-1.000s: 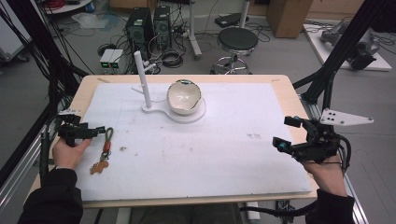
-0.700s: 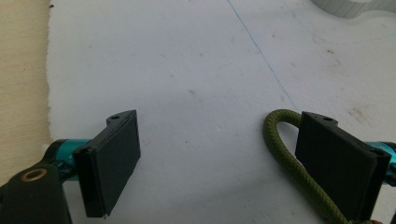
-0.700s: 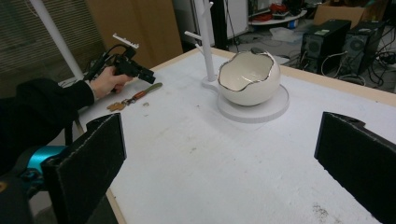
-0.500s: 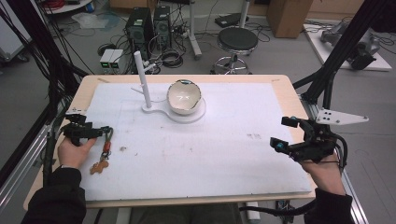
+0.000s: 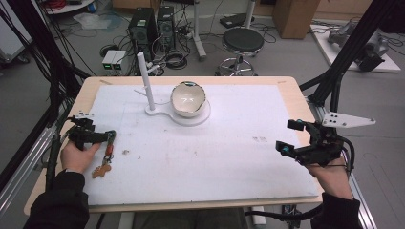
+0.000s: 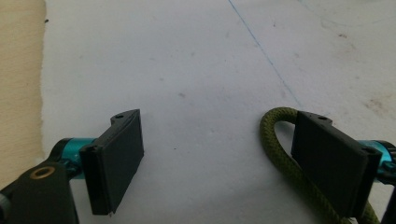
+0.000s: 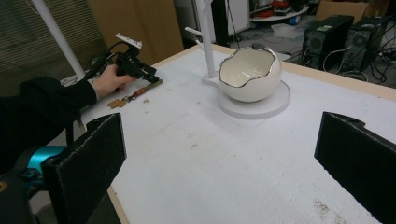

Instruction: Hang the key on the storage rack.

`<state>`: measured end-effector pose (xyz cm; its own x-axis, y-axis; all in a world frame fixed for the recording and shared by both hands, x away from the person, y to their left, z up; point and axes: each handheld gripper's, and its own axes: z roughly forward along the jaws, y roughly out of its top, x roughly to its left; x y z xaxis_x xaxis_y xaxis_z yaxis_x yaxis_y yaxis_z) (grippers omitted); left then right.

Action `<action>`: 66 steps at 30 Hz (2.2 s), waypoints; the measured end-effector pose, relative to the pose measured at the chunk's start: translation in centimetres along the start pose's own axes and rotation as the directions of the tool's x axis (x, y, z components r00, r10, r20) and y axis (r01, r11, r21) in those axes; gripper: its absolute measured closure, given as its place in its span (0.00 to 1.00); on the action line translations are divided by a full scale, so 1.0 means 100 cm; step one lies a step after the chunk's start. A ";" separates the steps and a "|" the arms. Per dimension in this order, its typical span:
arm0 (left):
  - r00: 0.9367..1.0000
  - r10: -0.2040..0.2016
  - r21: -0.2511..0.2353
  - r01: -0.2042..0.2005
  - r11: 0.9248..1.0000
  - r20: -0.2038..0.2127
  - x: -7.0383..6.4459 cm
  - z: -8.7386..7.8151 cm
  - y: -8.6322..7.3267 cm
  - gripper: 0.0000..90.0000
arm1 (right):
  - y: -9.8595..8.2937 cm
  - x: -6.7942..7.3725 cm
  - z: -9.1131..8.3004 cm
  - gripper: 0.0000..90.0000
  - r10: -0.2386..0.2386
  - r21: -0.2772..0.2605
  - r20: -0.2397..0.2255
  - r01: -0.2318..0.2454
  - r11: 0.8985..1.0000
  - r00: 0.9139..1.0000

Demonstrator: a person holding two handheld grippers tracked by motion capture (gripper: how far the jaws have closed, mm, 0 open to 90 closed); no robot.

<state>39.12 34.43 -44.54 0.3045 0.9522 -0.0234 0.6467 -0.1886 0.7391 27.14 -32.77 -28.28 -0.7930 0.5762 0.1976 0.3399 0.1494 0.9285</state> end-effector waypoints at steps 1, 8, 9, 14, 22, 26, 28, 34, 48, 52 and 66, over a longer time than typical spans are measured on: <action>1.000 0.016 0.009 -0.016 1.000 -0.011 -0.001 0.000 0.000 0.20 | 0.000 0.000 0.000 0.01 0.000 0.000 0.000 0.000 1.000 1.000; 0.999 0.034 0.010 -0.034 0.999 -0.005 -0.009 -0.003 0.002 0.41 | -0.001 0.000 0.002 0.01 0.005 0.010 -0.001 -0.005 1.000 1.000; 0.999 0.046 0.017 -0.046 0.999 -0.004 -0.011 -0.004 0.003 0.46 | -0.001 -0.001 0.003 0.01 0.001 0.008 0.000 -0.001 1.000 1.000; 0.999 0.036 0.032 -0.035 0.999 -0.008 -0.017 -0.005 0.005 0.54 | -0.001 -0.001 0.006 0.01 0.007 0.020 -0.004 -0.007 1.000 1.000; 0.999 0.031 0.037 -0.031 0.999 0.007 -0.021 -0.007 0.006 0.92 | -0.001 -0.001 0.010 0.01 0.004 0.026 -0.008 -0.004 1.000 1.000; 0.998 0.065 0.041 -0.065 0.997 -0.021 -0.026 -0.007 0.007 0.93 | -0.001 -0.002 0.010 0.01 0.003 0.031 -0.006 -0.002 1.000 1.000; 0.998 0.065 0.044 -0.064 0.997 -0.024 -0.026 -0.007 0.007 0.93 | -0.002 -0.002 0.010 0.01 0.011 0.034 -0.004 -0.011 0.999 1.000; 0.998 0.054 0.033 -0.053 0.998 -0.028 -0.028 -0.011 0.009 0.94 | -0.002 -0.002 0.011 0.01 0.006 0.037 -0.005 -0.006 0.999 1.000; 0.997 0.056 -0.232 -0.042 0.972 0.053 -0.042 -0.091 0.045 0.94 | 0.001 0.005 0.012 0.01 -0.011 0.037 -0.015 0.012 0.999 1.000; 0.991 0.115 -0.288 -0.089 0.953 0.073 -0.054 -0.116 0.057 0.94 | 0.002 0.007 0.014 0.01 -0.019 0.040 -0.020 0.020 0.999 1.000; 0.974 0.218 -0.409 -0.174 0.896 0.064 -0.081 -0.170 0.090 0.94 | 0.003 0.010 0.018 0.01 -0.024 0.047 -0.028 0.025 0.999 0.999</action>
<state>30.62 29.06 -26.26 0.4823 0.8708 0.0954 0.2408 -0.2365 0.9413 27.39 -30.74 -28.36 -0.8146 0.5501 0.1841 0.3432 0.2012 0.9175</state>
